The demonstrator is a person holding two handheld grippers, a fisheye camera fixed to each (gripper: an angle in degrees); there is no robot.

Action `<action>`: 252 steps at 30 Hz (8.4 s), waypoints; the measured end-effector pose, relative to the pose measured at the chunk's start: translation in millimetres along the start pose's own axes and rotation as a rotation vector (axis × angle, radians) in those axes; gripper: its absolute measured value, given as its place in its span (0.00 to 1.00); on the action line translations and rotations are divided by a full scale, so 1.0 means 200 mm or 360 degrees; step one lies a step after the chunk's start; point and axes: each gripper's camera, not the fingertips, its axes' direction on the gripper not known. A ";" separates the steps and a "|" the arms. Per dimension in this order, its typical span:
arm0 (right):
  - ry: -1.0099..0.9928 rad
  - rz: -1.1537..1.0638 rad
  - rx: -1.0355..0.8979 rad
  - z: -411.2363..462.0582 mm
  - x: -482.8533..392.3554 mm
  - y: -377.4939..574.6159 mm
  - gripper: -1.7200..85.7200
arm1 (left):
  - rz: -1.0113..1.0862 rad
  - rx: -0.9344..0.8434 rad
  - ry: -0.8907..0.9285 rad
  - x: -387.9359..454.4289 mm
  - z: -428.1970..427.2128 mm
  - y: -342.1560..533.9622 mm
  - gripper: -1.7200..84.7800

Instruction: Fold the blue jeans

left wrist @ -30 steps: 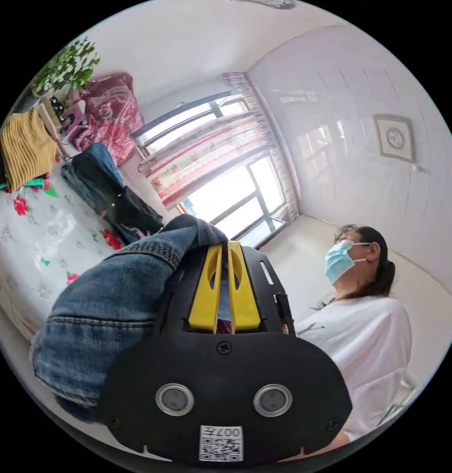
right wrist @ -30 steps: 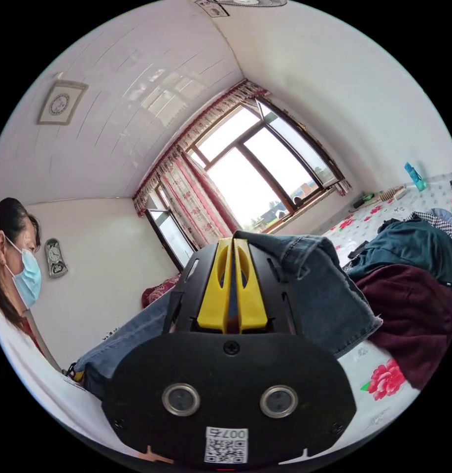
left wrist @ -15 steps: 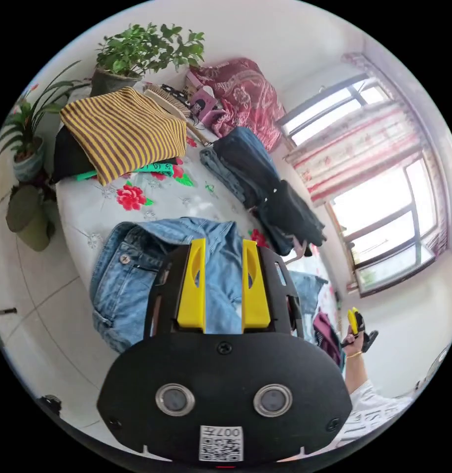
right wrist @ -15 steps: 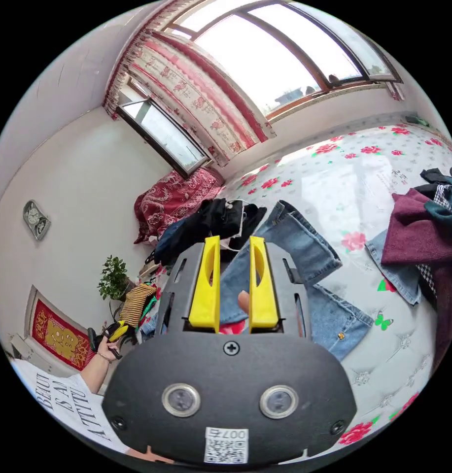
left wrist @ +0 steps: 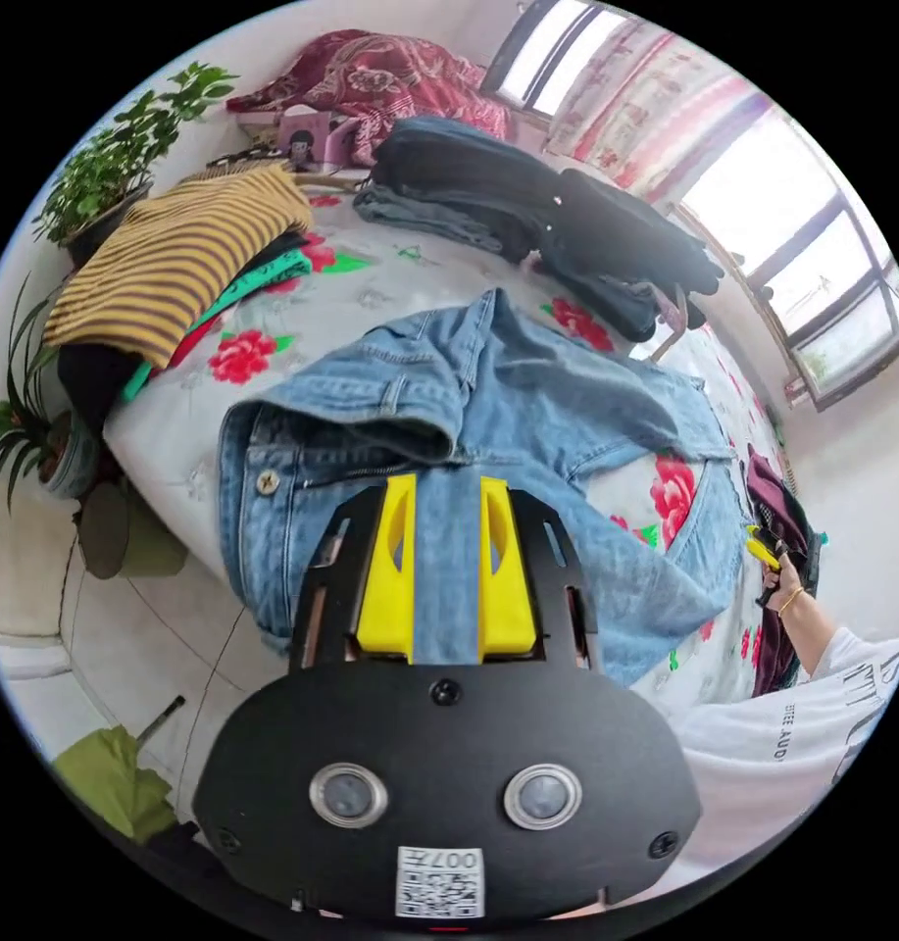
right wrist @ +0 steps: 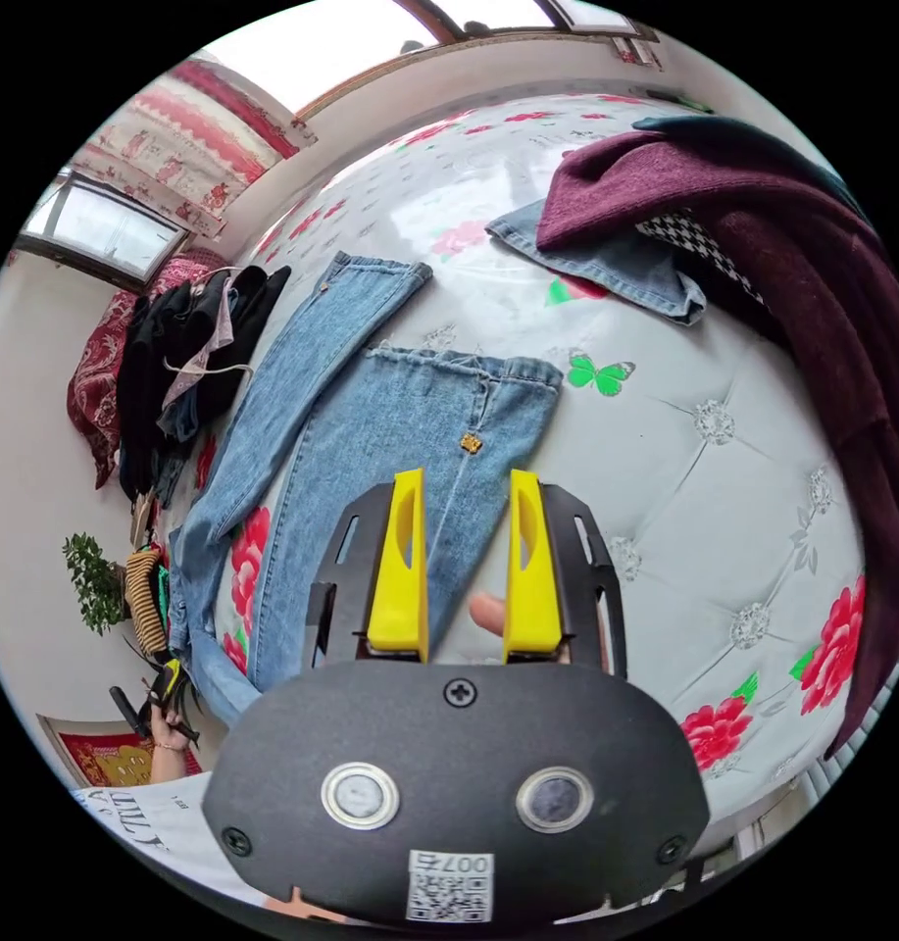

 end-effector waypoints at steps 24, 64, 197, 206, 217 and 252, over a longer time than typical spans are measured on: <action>0.0135 -0.0032 0.0905 -1.11 -0.31 0.51 0.02 | -0.0301 -0.0101 -0.0344 -0.38 -0.06 -0.49 0.11; 0.0088 0.0282 0.0198 -0.61 0.69 0.75 0.04 | -0.1040 -0.0123 0.0351 -0.64 -0.54 1.30 0.11; 0.0116 0.0123 -0.0046 0.01 0.05 0.45 0.02 | 0.0703 -0.0673 -0.0578 0.64 0.16 -0.80 0.06; -0.0091 0.0472 0.0433 -0.54 0.55 1.05 0.07 | 0.0464 -0.0371 -0.0441 0.71 -0.11 -0.78 0.08; -0.0044 0.0489 0.0263 -0.46 0.61 0.84 0.04 | 0.0230 -0.0347 -0.0346 0.75 -0.32 -0.44 0.02; -0.0539 0.0375 0.0004 -0.58 1.36 0.99 0.02 | -0.0400 -0.0239 -0.0057 0.00 -0.60 0.72 0.01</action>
